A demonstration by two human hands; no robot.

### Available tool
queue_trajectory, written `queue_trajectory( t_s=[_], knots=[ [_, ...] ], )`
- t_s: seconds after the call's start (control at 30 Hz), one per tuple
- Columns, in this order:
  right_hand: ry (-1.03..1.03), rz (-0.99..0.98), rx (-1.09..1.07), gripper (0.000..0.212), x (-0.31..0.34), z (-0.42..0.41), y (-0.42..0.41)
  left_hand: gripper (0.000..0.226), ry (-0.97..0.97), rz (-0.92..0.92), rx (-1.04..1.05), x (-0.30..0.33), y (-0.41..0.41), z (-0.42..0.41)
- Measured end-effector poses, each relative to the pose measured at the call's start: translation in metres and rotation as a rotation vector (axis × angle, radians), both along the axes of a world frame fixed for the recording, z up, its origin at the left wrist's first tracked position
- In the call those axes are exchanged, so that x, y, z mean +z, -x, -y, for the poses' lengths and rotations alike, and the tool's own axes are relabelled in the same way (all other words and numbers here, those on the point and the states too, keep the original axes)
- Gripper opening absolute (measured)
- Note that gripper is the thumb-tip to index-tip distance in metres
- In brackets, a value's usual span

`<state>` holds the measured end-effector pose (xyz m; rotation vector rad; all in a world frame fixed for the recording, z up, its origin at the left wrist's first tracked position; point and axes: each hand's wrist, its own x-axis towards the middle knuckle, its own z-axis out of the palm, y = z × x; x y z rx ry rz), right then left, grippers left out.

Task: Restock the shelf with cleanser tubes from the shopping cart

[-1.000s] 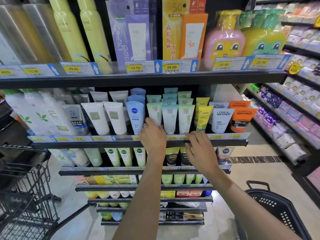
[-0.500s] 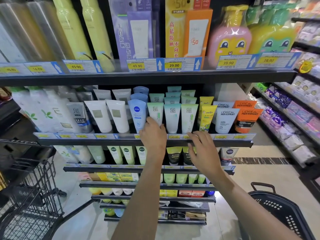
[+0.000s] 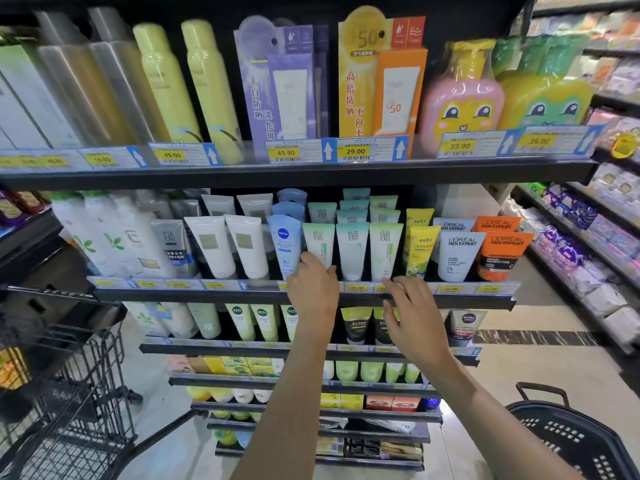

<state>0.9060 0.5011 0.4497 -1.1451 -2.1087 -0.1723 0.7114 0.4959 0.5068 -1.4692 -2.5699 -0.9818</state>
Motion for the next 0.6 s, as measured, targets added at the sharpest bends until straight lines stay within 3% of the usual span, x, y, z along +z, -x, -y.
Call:
queue_trajectory(
  t_s=[0.4, 0.6],
  knots=[
    [0.027, 0.034, -0.056, 0.035, 0.007, 0.005, 0.007, 0.034, -0.008, 0.014, -0.093, 0.001, 0.012, 0.020],
    [0.022, 0.031, -0.119, 0.030, 0.015, 0.010, 0.018, 0.022, -0.120, -0.129, -0.286, -0.011, 0.030, 0.037]
  ],
)
